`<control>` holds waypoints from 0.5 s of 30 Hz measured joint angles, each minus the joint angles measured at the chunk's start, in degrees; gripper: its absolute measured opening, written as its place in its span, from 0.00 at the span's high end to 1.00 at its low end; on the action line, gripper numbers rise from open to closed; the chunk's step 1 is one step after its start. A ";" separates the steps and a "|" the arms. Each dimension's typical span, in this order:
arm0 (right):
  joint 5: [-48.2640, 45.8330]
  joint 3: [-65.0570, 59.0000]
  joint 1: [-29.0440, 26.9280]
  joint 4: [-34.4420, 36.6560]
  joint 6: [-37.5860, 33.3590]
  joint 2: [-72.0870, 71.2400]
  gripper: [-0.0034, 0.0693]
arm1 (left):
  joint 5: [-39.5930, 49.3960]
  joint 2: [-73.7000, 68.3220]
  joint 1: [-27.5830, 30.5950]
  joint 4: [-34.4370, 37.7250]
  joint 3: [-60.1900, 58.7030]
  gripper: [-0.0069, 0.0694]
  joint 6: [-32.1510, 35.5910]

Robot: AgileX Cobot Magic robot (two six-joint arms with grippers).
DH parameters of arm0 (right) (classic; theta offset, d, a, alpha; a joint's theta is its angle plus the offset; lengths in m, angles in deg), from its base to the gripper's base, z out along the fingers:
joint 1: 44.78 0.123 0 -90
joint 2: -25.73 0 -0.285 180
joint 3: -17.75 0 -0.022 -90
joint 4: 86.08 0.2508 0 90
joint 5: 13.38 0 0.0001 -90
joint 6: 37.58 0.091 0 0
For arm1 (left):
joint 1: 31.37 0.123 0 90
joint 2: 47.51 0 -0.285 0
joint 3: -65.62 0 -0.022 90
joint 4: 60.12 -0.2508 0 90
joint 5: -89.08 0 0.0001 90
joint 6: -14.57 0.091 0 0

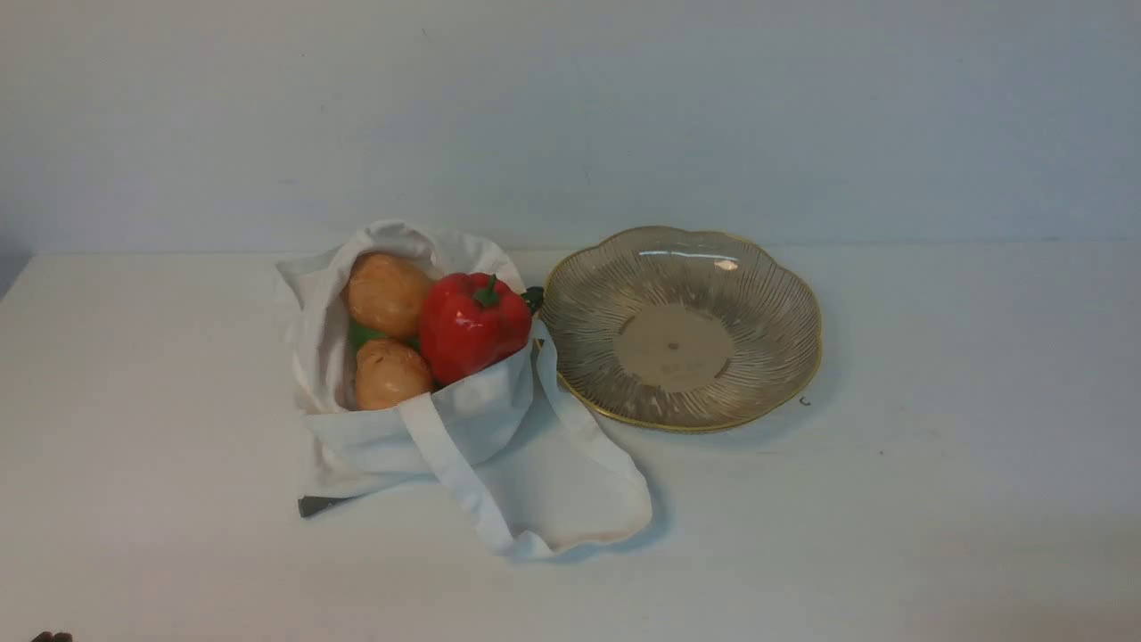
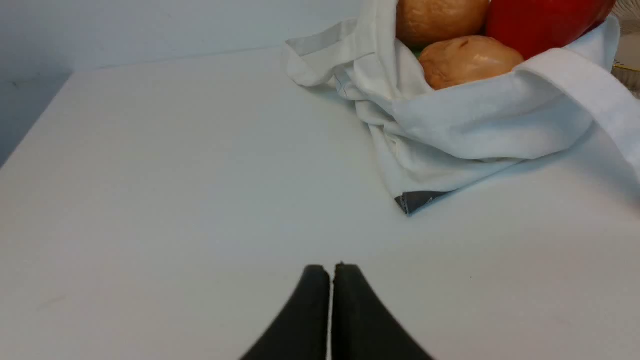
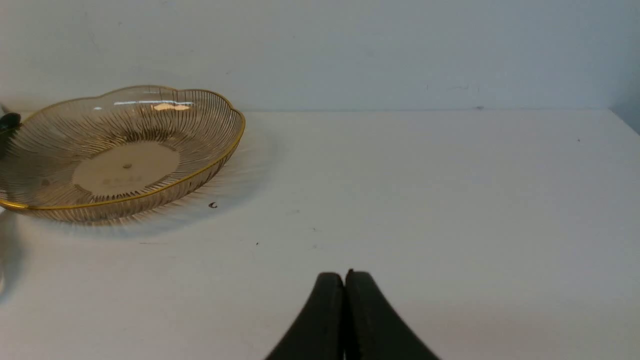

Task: Take vegetables from cloth bag on white table place on plate.
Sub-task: 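Reach into the bag and grasp the red bell pepper with the left gripper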

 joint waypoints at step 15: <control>0.00 0.00 0.00 0.00 -1.49 0.00 0.97 | 0.00 0.00 0.00 0.00 0.00 0.92 0.00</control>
